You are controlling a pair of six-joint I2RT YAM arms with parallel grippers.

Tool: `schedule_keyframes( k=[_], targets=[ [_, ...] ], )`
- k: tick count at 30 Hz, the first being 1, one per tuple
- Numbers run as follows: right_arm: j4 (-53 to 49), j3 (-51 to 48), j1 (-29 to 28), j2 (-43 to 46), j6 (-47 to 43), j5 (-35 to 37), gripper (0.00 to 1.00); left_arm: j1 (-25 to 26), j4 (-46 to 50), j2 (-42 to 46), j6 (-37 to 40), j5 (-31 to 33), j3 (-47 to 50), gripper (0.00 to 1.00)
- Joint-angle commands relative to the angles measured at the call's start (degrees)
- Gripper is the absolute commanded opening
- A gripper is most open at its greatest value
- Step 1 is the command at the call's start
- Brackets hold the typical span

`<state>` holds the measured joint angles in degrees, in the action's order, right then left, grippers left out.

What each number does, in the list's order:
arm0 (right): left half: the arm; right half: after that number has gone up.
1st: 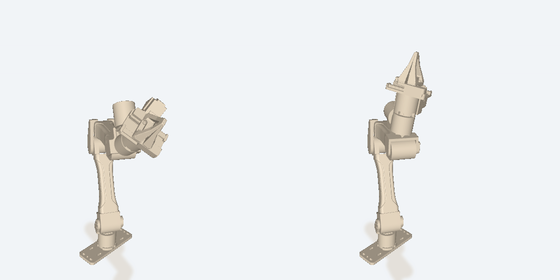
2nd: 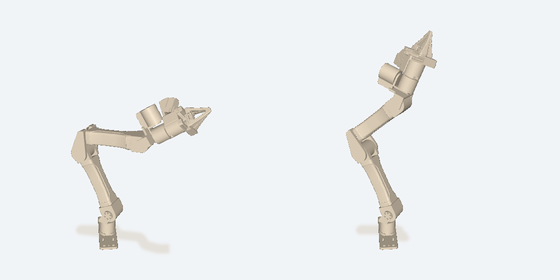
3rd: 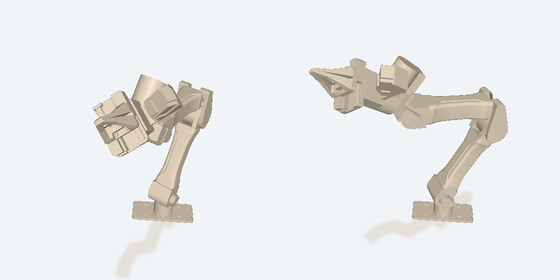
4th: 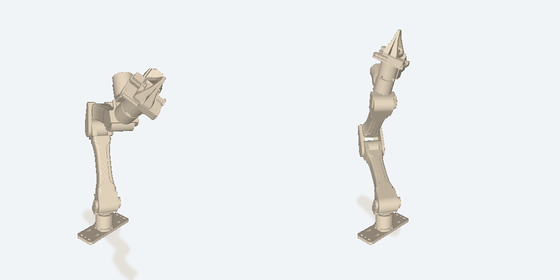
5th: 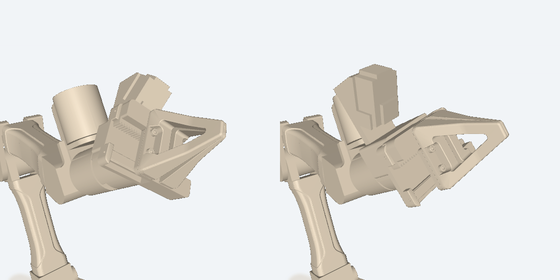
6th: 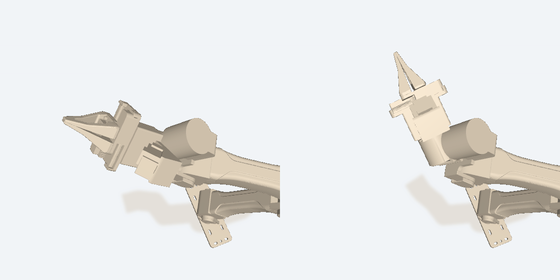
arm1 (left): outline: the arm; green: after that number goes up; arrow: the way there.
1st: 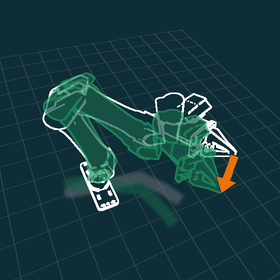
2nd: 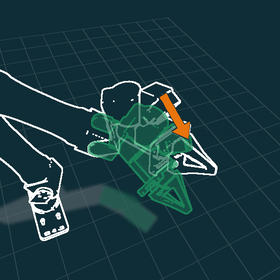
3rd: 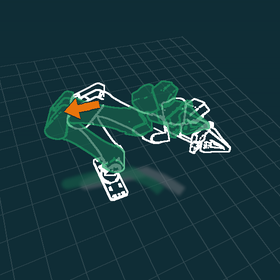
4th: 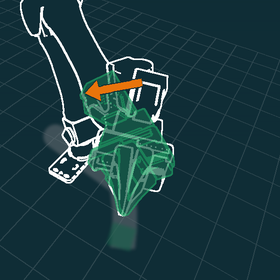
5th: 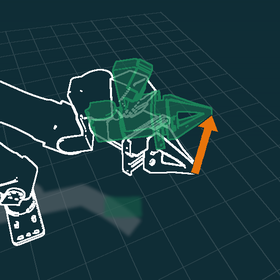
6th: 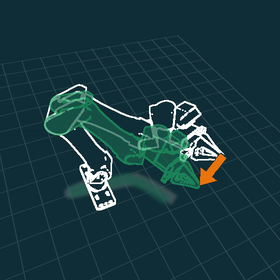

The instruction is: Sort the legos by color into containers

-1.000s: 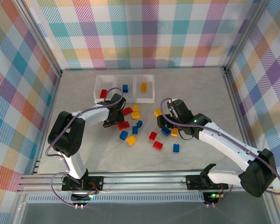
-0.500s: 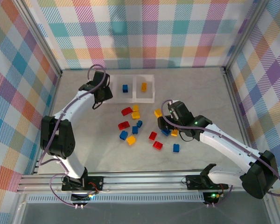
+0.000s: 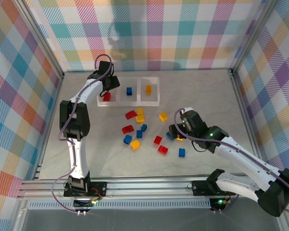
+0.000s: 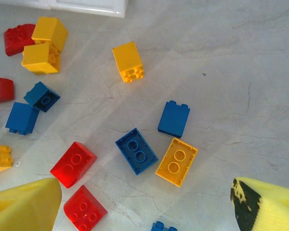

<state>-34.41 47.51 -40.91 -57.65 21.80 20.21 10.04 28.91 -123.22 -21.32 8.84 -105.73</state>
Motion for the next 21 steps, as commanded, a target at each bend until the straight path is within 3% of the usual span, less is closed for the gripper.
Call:
schedule_keyframes(
  k=[1, 9, 21],
  targets=[
    [-2.6, -0.8, -0.3, 0.6, -0.4, 1.1, 0.91, -0.7, 2.4, 0.5, 1.8, -0.8, -3.2, 0.73],
    [-1.7, -1.2, -0.3, -1.1, -0.6, -0.1, 0.92, -0.6, 0.7, 10.2, 1.6, -1.3, 6.0, 0.77],
    [-0.6, 2.1, -0.2, -10.6, -5.2, -6.3, 0.91, 1.8, 3.4, 32.3, -2.0, -4.4, 28.3, 0.76]
  ],
)
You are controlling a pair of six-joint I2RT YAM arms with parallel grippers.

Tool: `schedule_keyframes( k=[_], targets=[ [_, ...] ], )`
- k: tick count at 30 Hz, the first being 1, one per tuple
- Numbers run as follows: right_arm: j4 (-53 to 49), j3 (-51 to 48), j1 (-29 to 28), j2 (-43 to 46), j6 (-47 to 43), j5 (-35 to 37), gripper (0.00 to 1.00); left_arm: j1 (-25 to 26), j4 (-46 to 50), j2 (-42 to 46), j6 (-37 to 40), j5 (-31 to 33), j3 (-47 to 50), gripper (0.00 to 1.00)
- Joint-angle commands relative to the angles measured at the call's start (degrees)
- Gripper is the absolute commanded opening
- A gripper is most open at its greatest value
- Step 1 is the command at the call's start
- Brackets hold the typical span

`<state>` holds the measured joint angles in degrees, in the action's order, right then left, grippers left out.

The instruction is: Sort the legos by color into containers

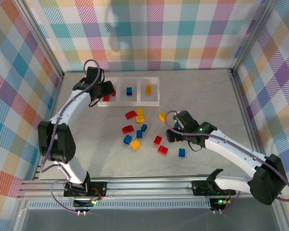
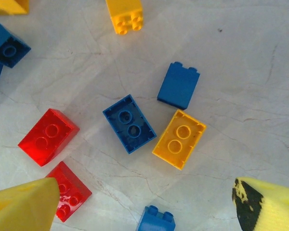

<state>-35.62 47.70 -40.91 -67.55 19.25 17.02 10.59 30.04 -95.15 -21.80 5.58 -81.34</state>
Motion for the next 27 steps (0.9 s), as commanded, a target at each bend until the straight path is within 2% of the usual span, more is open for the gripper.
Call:
schedule_keyframes(
  k=[1, 6, 11, 15, 20, 27],
  targets=[
    [0.7, 1.9, -0.2, -1.1, -3.9, -4.0, 0.91, 1.8, 2.3, 5.9, -1.9, -0.9, 5.4, 0.76],
    [1.1, 2.1, 0.5, -3.6, -7.7, -6.7, 0.86, 5.7, 5.1, 11.5, -0.8, -2.4, 9.2, 0.76],
    [1.8, 3.4, 1.1, -8.1, -7.9, -5.1, 0.82, 10.5, 8.2, 14.2, -0.2, -1.5, 10.8, 0.76],
    [4.6, 3.8, 1.2, -12.2, -7.9, -5.1, 0.72, 13.5, 5.1, 16.6, -3.2, -0.1, 16.1, 0.76],
    [7.2, 4.2, 2.2, -16.0, -7.8, -4.1, 0.63, 14.3, 3.2, 16.7, -5.1, -0.1, 19.5, 0.76],
    [9.5, 4.6, 3.4, -20.2, -9.4, -5.5, 0.63, 15.1, 5.2, 17.1, -3.4, 2.1, 18.0, 0.76]
  ],
)
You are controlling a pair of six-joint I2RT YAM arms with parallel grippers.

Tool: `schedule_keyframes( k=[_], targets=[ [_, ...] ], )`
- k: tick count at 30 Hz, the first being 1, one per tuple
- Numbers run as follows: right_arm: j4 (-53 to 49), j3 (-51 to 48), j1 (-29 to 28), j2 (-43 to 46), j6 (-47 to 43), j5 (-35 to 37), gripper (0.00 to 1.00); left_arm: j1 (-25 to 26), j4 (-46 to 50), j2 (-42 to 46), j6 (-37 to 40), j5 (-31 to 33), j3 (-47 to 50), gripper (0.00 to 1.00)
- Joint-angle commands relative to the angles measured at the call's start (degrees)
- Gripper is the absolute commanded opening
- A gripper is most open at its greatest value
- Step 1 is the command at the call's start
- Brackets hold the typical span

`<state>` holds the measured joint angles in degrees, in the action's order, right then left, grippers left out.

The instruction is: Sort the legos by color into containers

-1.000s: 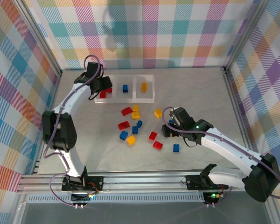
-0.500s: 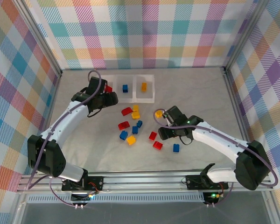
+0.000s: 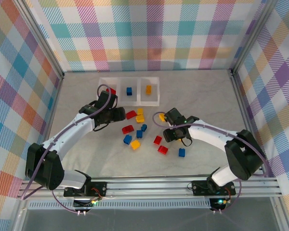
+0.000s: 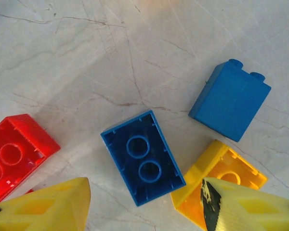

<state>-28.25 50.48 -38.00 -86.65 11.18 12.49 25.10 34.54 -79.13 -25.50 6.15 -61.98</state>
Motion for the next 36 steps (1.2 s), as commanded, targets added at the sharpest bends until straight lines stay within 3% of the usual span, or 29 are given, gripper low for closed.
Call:
schedule_keyframes(
  k=[1, 11, 19, 24, 36],
  targets=[
    [2.5, 2.1, 0.6, -1.7, -1.7, -1.3, 0.63, 0.6, 0.6, 1.0, 0.2, 1.5, -1.5, 0.76],
    [3.2, 3.3, 1.2, -6.1, -2.6, -2.3, 0.61, 0.6, 1.9, 0.8, 0.1, 1.5, -2.2, 0.76],
    [3.4, 3.8, 1.3, -8.3, -1.8, -3.2, 0.51, 0.6, 3.8, 2.0, 0.3, 2.9, -2.9, 0.76],
    [2.6, 4.4, 1.3, -8.5, -1.2, -1.9, 0.36, 0.6, 4.1, 2.8, 0.2, 3.0, -2.9, 0.76],
    [0.7, 12.1, 1.3, -4.9, -2.5, -4.4, 0.3, 0.9, 5.4, 7.4, -1.3, 3.6, -1.5, 0.76]
  ],
)
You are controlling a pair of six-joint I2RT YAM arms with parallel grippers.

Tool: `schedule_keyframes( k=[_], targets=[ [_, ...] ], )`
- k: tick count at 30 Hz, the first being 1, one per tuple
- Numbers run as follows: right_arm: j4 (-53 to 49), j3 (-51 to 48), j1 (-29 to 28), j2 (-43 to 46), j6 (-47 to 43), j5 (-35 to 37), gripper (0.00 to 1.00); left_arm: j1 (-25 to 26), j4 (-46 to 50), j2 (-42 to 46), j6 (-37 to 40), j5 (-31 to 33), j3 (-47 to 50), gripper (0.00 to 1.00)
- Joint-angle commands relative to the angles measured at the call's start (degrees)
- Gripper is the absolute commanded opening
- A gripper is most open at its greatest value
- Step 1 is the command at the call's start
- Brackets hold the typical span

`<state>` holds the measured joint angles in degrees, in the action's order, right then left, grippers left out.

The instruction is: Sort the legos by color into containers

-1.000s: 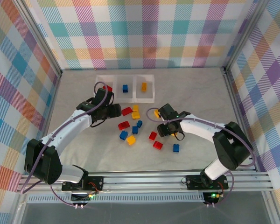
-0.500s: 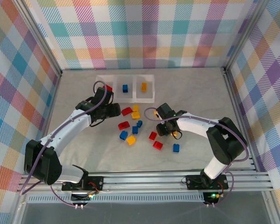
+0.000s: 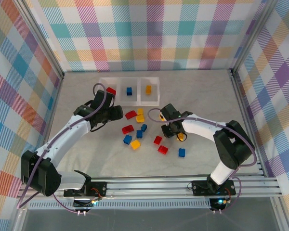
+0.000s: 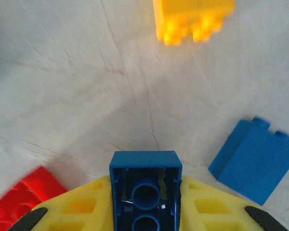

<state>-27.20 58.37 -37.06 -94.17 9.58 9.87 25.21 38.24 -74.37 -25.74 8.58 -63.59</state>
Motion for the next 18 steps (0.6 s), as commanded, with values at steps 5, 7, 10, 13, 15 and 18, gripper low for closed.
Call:
schedule_keyframes(
  k=[5, 7, 10, 13, 15, 18],
  targets=[
    [3.0, 10.8, 0.3, 2.1, -0.4, -8.0, 0.3, 1.2, 2.7, 6.0, -3.5, 1.9, 3.0, 0.76],
    [5.4, 14.0, 0.2, 0.5, 0.2, -9.1, 0.3, 1.6, 2.4, 7.5, -4.9, 1.6, 4.3, 0.76],
    [10.3, 18.1, -0.4, -3.0, 1.4, -8.6, 0.3, 2.7, 0.6, 9.6, -7.7, 0.4, 7.1, 0.76],
    [13.9, 23.9, -1.1, -8.4, 2.5, -7.9, 0.29, 3.8, 0.6, 10.9, -8.6, 0.2, 8.3, 0.76],
    [16.1, 28.0, -1.8, -12.1, 2.4, -7.8, 0.29, 4.0, 2.7, 10.8, -7.6, 0.6, 7.2, 0.76],
    [17.3, 35.1, -2.7, -18.4, 1.6, -7.2, 0.29, 4.1, 6.3, 10.6, -6.6, 1.7, 5.3, 0.76]
  ],
)
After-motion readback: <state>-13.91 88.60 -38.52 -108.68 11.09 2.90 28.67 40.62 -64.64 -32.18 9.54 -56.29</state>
